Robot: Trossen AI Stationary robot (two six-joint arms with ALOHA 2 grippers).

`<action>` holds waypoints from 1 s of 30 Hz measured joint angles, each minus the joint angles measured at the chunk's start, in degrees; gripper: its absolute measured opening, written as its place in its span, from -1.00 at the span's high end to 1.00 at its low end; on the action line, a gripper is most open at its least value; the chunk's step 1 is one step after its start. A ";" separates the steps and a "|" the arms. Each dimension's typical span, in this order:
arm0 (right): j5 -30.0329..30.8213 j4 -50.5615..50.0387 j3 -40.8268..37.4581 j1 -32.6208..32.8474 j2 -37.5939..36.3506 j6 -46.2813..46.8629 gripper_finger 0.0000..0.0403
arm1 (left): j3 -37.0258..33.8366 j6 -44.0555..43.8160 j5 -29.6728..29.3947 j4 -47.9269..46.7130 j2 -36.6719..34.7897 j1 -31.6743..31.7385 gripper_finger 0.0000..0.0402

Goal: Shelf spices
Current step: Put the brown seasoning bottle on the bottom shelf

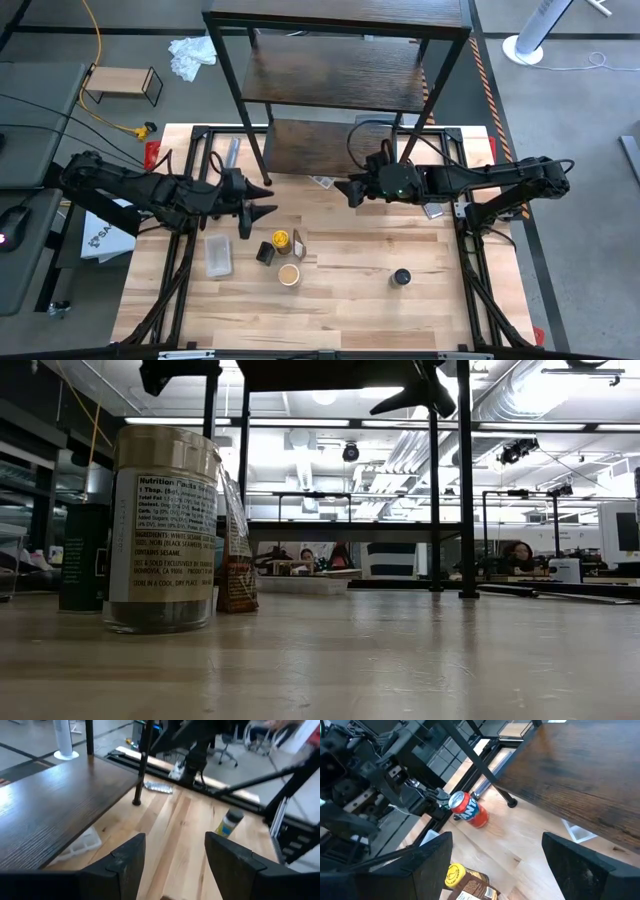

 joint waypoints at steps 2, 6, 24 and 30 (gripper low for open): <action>-0.40 0.00 0.00 0.00 0.00 -1.23 -0.51 | 0.00 -2.16 -0.46 0.66 0.07 0.52 0.00; -0.69 -0.01 0.00 0.03 0.00 -4.17 -0.51 | 0.00 -9.38 -0.75 0.69 0.32 1.45 0.00; -9.00 -5.34 -0.02 0.18 0.02 -11.27 -0.51 | -0.02 -36.38 22.15 12.61 7.42 -14.51 0.00; -9.08 -6.49 -0.01 0.17 0.02 -11.47 -0.51 | -0.02 -41.08 15.58 12.53 9.03 -18.07 0.00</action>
